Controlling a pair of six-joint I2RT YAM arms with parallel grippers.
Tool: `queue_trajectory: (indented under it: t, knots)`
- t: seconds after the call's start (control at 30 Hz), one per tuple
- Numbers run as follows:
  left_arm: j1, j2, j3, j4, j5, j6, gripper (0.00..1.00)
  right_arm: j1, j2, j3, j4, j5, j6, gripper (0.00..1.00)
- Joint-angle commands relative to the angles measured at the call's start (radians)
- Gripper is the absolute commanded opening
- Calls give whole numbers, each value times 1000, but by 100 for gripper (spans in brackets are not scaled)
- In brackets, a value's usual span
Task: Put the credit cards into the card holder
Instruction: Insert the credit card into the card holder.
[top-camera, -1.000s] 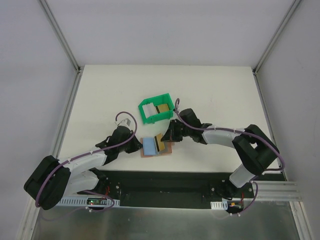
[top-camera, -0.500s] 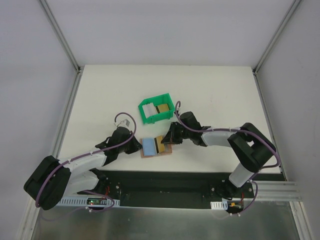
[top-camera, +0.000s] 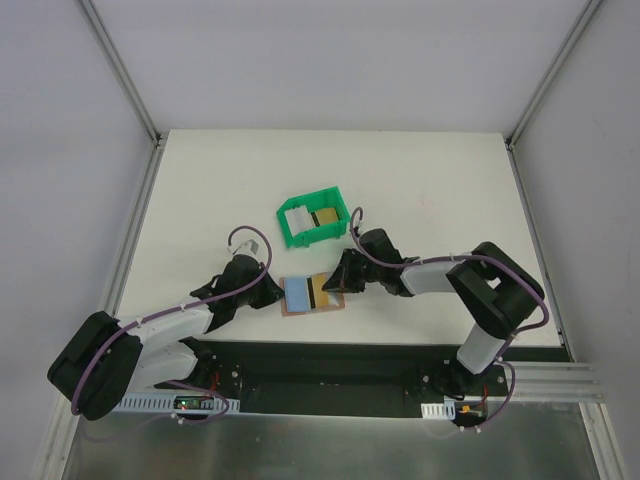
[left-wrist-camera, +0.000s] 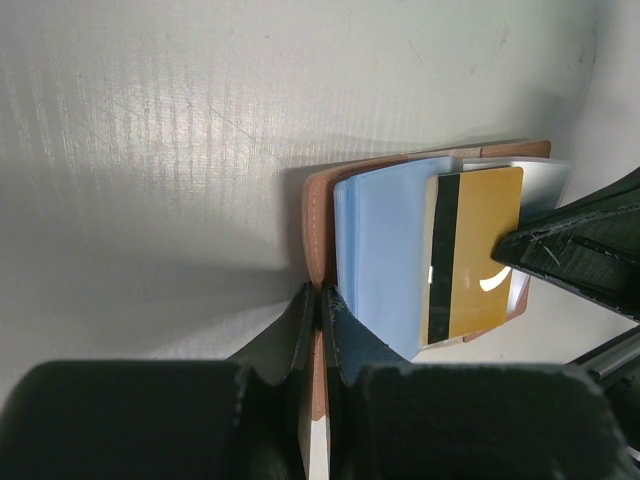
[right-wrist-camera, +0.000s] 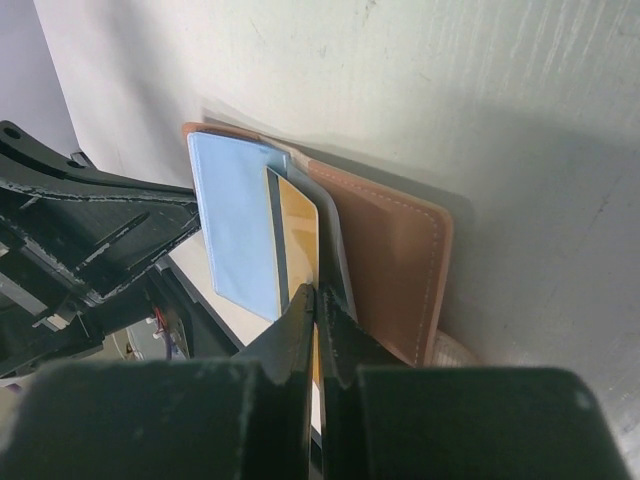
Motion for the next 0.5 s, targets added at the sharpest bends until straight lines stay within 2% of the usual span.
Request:
queue_trajectory:
  t: [0.0, 0.23, 0.47]
  knots:
    - [8, 2, -16, 1, -11, -2, 0, 20, 24, -6, 44, 5, 18, 0]
    - [8, -4, -22, 4, -10, -8, 0, 26, 7, -18, 48, 53, 53, 0]
    - [8, 4, -22, 17, -3, -10, 0, 76, 64, 14, 87, 68, 99, 0]
